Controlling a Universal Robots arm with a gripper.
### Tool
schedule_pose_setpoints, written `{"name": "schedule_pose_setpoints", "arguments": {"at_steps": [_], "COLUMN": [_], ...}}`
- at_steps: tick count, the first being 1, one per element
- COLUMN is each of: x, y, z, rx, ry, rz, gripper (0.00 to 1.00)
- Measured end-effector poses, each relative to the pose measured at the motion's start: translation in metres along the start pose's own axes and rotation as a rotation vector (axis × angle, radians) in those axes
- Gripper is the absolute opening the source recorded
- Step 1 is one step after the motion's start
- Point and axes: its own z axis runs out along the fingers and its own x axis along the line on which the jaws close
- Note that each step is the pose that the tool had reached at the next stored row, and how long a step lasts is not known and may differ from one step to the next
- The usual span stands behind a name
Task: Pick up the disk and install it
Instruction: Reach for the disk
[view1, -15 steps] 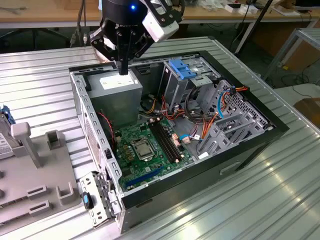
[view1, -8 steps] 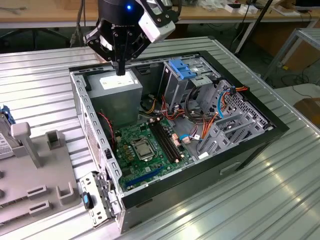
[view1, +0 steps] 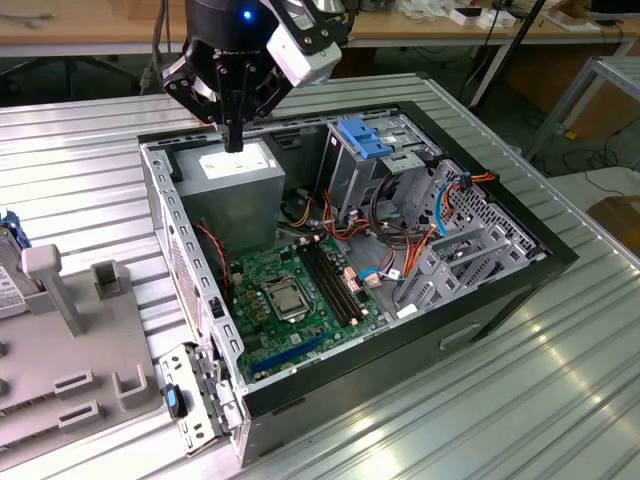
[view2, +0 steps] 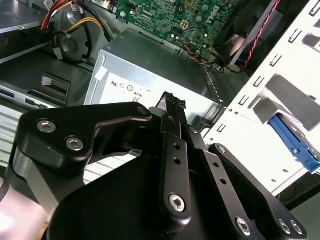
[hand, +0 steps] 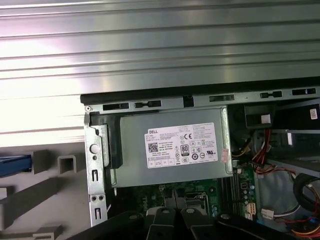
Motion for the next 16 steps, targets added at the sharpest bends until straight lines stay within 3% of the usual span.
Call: {"name": "schedule_pose_setpoints", "arguments": {"at_steps": [8,16], "x": [0.0114,0.0183], "y": [-0.0009,-0.0014], "z": [-0.0003,-0.0004], "rx": [0.0003,0.0004], "ry": [0.0,0.0], "rz": [0.0,0.0], "gripper": [0.11,0.11]}}
